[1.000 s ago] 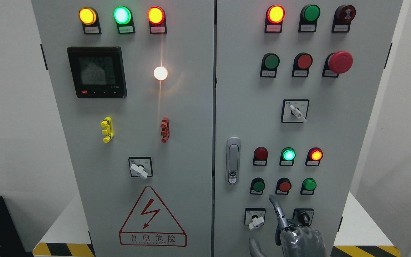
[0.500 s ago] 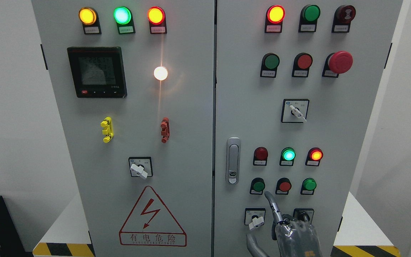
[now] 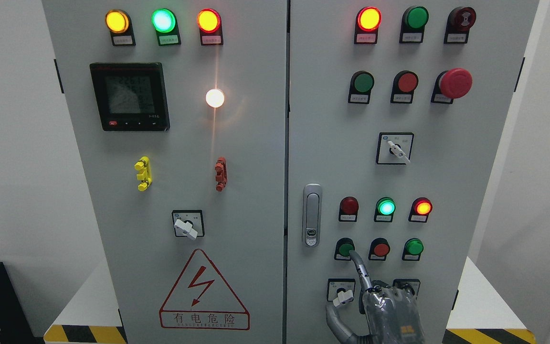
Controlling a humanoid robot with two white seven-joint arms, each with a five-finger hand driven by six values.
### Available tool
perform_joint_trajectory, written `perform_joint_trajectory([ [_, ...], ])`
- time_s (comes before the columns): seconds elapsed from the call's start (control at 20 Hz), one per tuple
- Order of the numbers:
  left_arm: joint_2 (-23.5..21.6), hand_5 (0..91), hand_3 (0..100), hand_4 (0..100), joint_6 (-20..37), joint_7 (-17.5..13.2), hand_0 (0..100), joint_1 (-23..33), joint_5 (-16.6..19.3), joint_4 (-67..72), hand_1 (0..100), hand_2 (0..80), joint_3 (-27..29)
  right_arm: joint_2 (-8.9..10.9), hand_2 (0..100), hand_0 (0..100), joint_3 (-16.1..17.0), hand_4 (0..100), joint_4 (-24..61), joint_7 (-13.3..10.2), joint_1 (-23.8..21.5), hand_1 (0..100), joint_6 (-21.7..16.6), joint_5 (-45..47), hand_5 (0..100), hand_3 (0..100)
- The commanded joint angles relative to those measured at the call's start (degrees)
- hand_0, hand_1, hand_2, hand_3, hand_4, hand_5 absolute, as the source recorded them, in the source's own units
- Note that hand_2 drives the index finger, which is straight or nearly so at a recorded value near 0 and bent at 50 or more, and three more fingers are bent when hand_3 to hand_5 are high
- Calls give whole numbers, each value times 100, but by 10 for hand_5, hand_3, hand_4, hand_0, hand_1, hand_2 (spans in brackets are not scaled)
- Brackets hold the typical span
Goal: Press green start button
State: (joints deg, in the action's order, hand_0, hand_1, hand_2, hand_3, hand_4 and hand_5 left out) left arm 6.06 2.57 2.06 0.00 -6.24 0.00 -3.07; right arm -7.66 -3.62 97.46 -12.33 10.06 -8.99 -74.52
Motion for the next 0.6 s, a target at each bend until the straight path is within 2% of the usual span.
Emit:
perform_joint_trajectory([
  [0.0, 1, 0, 0, 0, -2, -4, 120, -132, 0, -158, 556, 0, 0, -7, 0, 383, -25, 862, -377, 11, 128, 338, 3, -2, 1000, 891],
  [0.55, 1, 0, 0, 0, -2, -4, 120, -132, 0, -158, 556, 0, 0, -7, 0, 385, -25, 860, -456, 11, 198, 338, 73, -2, 1000, 894],
])
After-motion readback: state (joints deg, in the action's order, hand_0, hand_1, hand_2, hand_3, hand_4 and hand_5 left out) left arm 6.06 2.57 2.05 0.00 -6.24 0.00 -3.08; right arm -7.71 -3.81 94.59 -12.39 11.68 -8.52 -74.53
